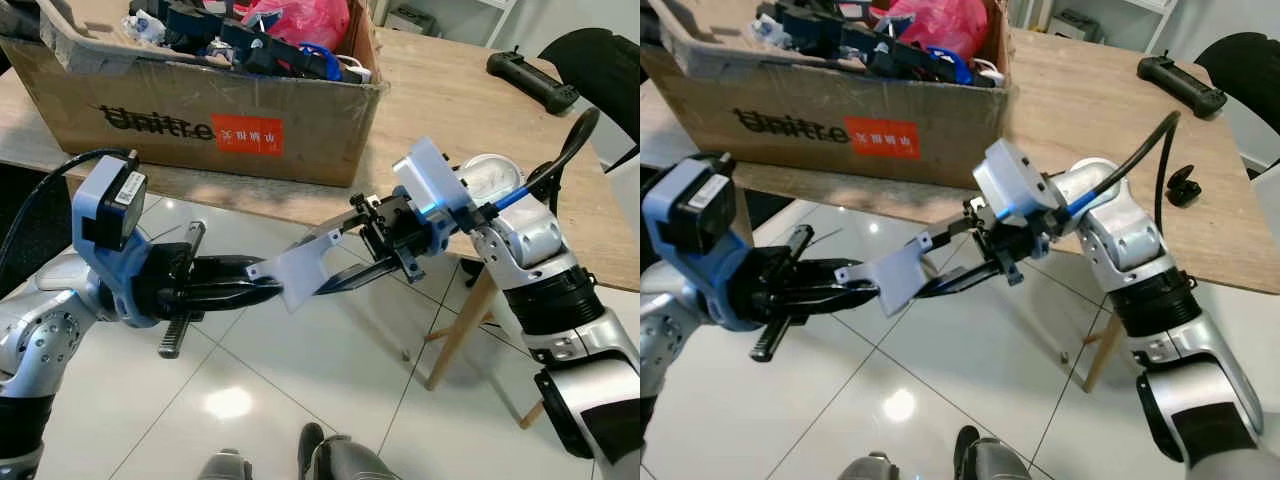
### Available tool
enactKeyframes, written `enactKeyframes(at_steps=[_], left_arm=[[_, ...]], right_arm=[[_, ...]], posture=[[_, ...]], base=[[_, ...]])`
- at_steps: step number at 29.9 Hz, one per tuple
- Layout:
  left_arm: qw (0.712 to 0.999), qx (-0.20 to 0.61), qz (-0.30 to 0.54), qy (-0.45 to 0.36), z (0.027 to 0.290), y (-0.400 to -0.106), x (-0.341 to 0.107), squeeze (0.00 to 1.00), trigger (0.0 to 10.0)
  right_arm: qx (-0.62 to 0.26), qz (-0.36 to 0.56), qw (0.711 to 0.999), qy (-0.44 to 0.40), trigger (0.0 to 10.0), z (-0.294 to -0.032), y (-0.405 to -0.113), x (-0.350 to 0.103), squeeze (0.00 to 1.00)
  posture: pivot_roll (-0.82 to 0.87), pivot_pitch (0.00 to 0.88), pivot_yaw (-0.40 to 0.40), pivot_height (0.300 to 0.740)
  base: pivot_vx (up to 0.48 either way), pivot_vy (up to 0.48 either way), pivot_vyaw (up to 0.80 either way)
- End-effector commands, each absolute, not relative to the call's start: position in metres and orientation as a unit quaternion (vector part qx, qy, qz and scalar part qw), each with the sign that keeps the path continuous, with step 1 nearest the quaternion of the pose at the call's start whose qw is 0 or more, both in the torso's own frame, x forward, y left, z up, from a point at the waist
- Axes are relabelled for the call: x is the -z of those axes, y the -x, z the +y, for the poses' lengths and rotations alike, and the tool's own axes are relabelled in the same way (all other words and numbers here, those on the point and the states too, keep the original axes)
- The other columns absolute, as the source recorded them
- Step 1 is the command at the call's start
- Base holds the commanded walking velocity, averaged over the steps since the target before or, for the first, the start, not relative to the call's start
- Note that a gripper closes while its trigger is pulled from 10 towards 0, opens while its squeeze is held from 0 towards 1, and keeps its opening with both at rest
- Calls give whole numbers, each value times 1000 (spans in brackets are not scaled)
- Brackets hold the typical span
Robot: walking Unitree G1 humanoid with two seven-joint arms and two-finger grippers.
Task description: Picking trash to rubbish bin
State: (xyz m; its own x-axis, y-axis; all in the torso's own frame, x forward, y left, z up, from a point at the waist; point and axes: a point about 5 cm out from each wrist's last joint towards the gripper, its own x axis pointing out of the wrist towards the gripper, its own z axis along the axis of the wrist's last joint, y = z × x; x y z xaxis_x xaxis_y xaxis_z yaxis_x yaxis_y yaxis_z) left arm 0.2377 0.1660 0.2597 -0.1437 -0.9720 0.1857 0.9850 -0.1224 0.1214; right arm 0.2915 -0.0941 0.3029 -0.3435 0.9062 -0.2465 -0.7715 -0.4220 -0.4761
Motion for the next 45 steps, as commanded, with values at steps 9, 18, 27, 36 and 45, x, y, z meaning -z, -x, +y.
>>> enactKeyframes(at_steps=[9, 18, 27, 36, 45], left_arm=[[645, 753, -131, 20, 167, -238, -273, 1000, 10000], [663, 735, -136, 22, 171, -243, -268, 1000, 10000], [709, 689, -152, 2, 174, -255, -266, 0, 10000], [758, 617, -209, 7, 179, -260, -272, 0, 10000], [767, 595, -239, 2, 178, -255, -278, 0, 10000]], right_arm=[[-818, -142, 520, 201, 0, -99, -290, -304, 0], [-820, -165, 521, 167, 0, -106, -287, -312, 0], [-810, -212, 534, 120, 0, -117, -288, -330, 0], [-685, -256, 673, 110, 0, -137, -320, -336, 0], [-540, -298, 783, 83, 0, -145, -353, -354, 0]], posture=[[135, 166, -66, 740], [134, 162, -68, 740], [136, 160, -70, 740], [134, 169, -65, 740], [142, 196, -73, 740]], base=[[0, 0, 0], [0, 0, 0], [0, 0, 0], [0, 0, 0], [0, 0, 0]])
